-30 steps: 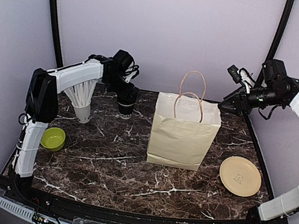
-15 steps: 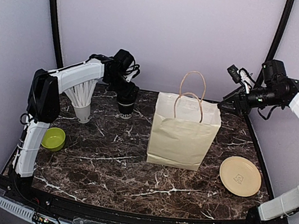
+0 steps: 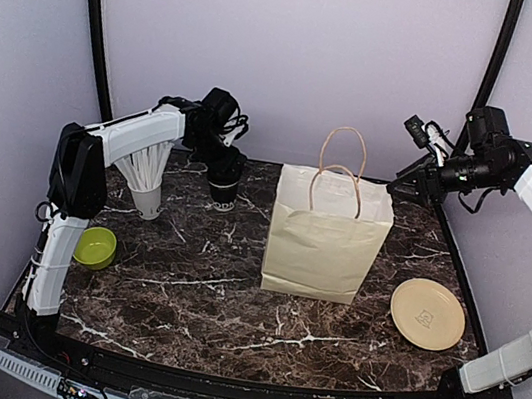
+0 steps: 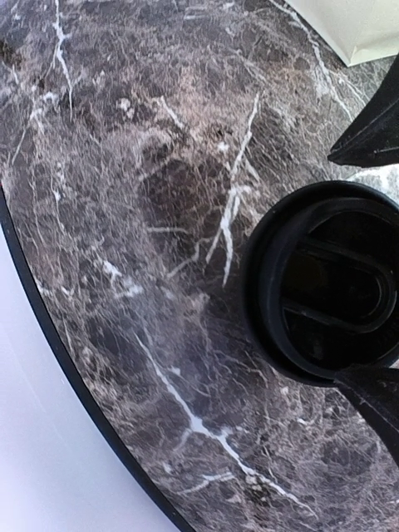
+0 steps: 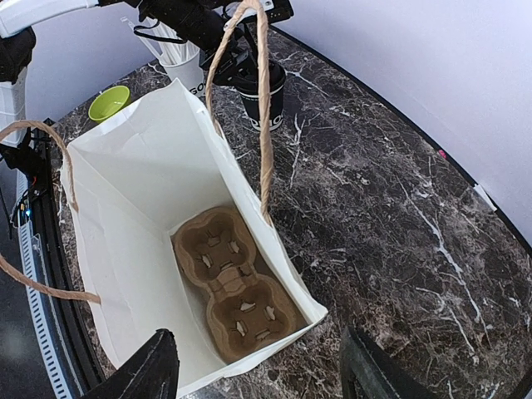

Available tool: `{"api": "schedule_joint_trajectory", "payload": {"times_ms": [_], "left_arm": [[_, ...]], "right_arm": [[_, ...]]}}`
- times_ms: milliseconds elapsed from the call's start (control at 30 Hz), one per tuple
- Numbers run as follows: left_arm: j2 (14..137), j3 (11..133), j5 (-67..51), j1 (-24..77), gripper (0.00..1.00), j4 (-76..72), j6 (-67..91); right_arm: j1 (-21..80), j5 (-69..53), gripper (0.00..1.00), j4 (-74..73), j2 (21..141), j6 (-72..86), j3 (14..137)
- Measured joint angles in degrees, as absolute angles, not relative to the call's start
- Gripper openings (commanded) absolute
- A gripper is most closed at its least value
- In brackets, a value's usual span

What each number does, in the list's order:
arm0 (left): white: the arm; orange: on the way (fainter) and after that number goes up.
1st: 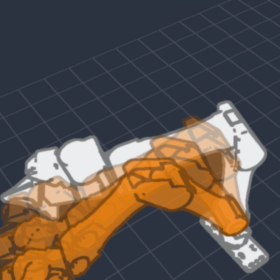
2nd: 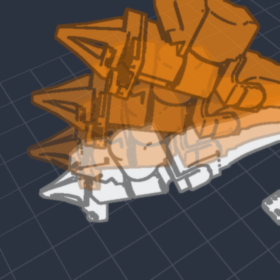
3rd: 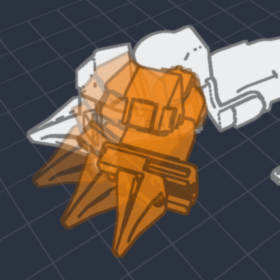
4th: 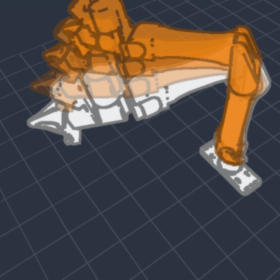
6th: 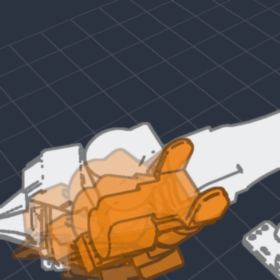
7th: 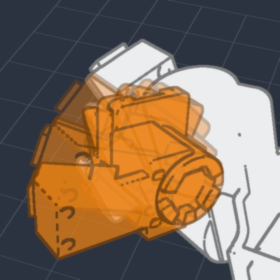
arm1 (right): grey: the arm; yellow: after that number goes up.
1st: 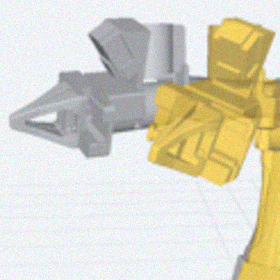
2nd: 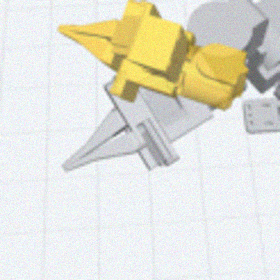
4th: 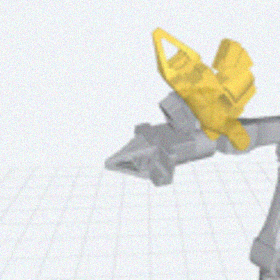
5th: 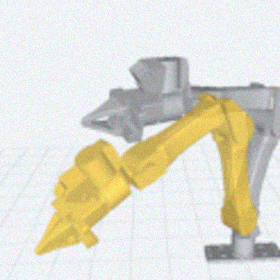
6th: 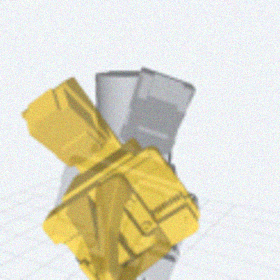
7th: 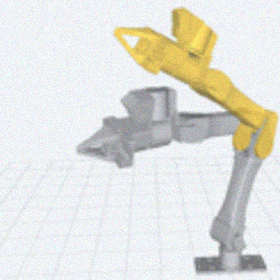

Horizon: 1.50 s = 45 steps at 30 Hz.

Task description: Pack the takeout coffee

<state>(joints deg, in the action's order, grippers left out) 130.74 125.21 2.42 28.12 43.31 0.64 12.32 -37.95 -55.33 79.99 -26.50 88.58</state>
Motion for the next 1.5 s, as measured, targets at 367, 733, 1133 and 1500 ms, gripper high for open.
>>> {"api": "schedule_joint_trajectory", "payload": {"times_ms": [367,733,1133,1500], "left_arm": [[130.4,123.9,-3.1,28.1,0.89,39.5,0.8],[129.4,120.8,2.5,28.3,0.88,37.0,0.9],[127.1,119.6,-1.8,28.3,0.88,36.9,2.1],[125.9,116.2,2.9,28.3,0.9,36.2,2.4]], "right_arm": [[12.3,-37.9,0.66,-55.3,80.0,-26.5,88.2],[12.3,-38.0,0.66,-55.3,80.0,-26.5,88.2],[12.3,-38.8,0.66,-55.3,80.2,-26.5,88.2],[12.3,-39.0,0.66,-55.3,80.4,-26.5,87.5]]}}
